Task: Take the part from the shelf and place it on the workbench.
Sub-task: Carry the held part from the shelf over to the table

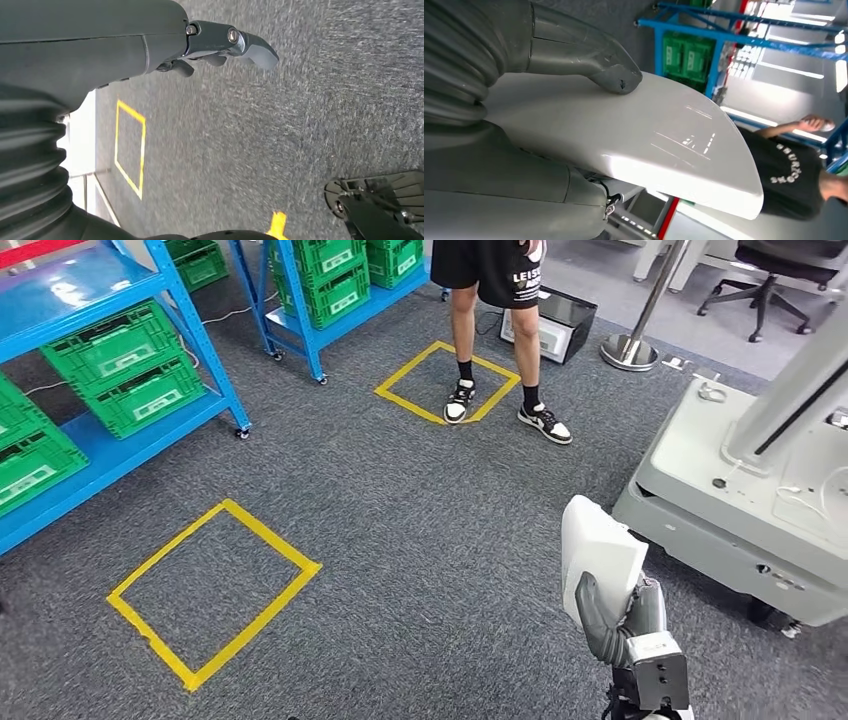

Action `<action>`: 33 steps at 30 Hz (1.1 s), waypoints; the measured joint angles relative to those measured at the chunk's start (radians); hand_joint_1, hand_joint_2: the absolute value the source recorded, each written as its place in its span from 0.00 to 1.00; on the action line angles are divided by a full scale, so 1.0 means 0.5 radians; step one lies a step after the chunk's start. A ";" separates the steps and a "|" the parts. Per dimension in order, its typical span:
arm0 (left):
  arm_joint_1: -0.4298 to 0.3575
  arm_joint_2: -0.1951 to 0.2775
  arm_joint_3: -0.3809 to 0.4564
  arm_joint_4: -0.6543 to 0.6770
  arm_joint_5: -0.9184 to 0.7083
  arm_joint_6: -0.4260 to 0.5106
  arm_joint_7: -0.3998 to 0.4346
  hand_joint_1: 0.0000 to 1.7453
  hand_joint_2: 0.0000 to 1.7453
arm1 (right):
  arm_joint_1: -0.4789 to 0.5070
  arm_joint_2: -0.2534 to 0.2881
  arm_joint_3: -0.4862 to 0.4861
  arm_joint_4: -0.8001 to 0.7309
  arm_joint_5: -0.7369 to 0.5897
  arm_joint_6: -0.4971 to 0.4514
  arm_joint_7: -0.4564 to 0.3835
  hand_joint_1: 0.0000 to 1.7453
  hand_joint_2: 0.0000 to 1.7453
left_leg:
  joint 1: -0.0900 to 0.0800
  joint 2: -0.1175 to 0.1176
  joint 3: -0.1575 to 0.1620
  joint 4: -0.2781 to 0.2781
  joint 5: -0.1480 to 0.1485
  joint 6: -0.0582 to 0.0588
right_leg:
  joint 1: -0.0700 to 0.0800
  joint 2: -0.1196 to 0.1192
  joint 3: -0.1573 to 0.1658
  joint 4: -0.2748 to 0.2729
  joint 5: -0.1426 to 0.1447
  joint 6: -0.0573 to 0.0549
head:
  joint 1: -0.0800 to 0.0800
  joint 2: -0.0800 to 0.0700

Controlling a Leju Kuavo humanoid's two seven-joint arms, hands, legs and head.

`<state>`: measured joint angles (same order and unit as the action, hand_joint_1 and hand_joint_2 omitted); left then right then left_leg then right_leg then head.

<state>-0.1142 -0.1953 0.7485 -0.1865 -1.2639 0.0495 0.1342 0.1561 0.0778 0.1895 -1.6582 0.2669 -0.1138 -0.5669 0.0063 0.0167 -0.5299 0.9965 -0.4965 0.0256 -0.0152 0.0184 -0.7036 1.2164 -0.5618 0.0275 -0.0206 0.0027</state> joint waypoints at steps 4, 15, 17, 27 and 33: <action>-0.002 -0.003 -0.009 0.000 -0.002 -0.006 0.002 0.00 1.00 | 0.007 0.001 -0.017 0.001 0.004 0.011 0.011 1.00 1.00 | 0.001 0.115 -0.022 0.031 -0.014 -0.009 | -0.013 -0.049 0.019 0.009 0.046 0.021 | 0.000 0.000; -0.014 0.002 -0.021 -0.006 0.013 -0.005 -0.004 0.00 1.00 | 0.004 0.033 -0.042 -0.005 0.019 0.043 0.012 1.00 1.00 | 0.000 -0.011 -0.164 0.440 -0.289 -0.117 | -0.018 -0.038 0.177 -0.355 0.195 -0.082 | -0.012 0.000; -0.014 0.002 -0.021 -0.006 0.021 -0.004 -0.004 0.00 1.00 | 0.006 0.038 -0.042 -0.004 0.023 0.045 0.012 1.00 1.00 | -0.004 -0.027 -0.251 0.632 -0.348 -0.104 | -0.008 0.015 0.165 -0.355 0.202 -0.089 | -0.013 0.000; 0.001 0.018 -0.021 -0.009 0.021 -0.002 -0.001 0.00 1.00 | 0.006 0.049 -0.047 -0.004 0.025 0.049 0.012 1.00 1.00 | -0.048 -0.151 0.033 -0.002 -0.024 0.009 | -0.021 0.192 0.120 -0.351 0.242 -0.021 | -0.016 0.000; 0.010 0.017 -0.022 -0.009 0.016 -0.001 -0.013 0.00 1.00 | 0.005 0.049 -0.051 -0.002 0.024 0.053 0.015 1.00 1.00 | -0.028 0.047 0.031 -0.020 -0.010 0.009 | -0.021 -0.020 -0.102 0.126 0.021 0.016 | -0.006 0.000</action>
<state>-0.1090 -0.1870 0.7373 -0.1910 -1.2561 0.0488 0.1278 0.1583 0.1022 0.1640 -1.6589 0.2791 -0.0872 -0.5592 -0.0078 0.0401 -0.5145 0.9866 -0.5015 0.0300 -0.0256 0.0083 -0.7547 1.2794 -0.5514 0.0357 -0.0237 0.0027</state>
